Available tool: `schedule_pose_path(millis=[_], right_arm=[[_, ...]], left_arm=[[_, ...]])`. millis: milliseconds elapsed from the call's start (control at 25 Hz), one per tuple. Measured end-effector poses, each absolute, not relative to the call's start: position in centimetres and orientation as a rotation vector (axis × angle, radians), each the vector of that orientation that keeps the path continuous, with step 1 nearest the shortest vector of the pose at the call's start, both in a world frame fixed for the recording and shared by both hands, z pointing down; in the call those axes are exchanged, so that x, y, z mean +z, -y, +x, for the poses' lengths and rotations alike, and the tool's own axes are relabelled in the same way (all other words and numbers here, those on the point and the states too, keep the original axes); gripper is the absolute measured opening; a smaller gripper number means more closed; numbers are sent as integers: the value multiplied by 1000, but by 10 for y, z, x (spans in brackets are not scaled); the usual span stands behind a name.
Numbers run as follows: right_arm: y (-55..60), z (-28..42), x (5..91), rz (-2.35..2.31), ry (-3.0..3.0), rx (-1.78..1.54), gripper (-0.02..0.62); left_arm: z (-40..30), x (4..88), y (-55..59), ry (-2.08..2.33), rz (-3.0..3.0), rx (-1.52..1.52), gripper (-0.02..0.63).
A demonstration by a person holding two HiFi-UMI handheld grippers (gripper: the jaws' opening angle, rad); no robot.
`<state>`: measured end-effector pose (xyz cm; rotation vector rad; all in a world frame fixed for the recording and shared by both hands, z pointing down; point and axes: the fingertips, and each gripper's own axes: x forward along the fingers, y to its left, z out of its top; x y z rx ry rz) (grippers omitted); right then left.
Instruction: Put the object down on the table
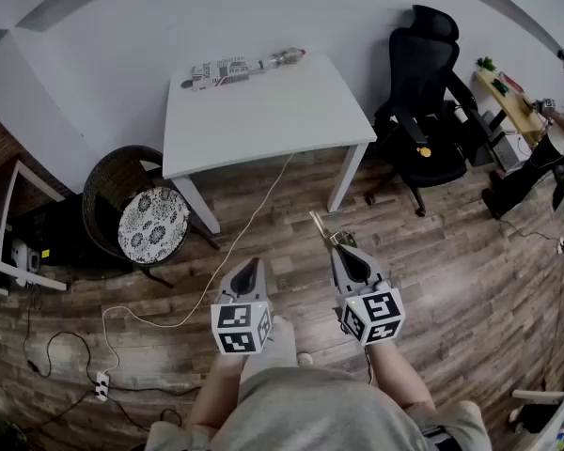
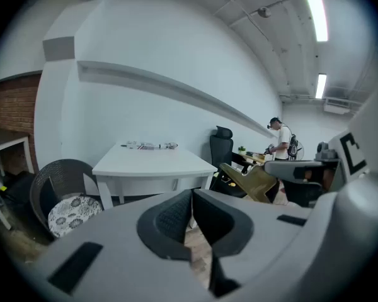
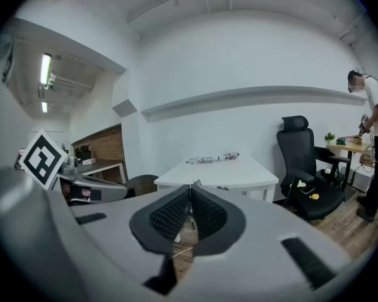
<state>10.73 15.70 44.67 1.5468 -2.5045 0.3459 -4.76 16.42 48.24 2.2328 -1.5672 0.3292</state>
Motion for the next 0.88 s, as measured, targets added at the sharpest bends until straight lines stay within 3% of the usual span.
schedule_pose_path(millis=[320,880], right_arm=[[-254,128,441,1500,2543,330,9],[-289,131,436,1511,2572,283,9]], left_arm=[[-19,473,-269,1597,2216,343,9],[-22,460,-297,1659,2239,306,9]])
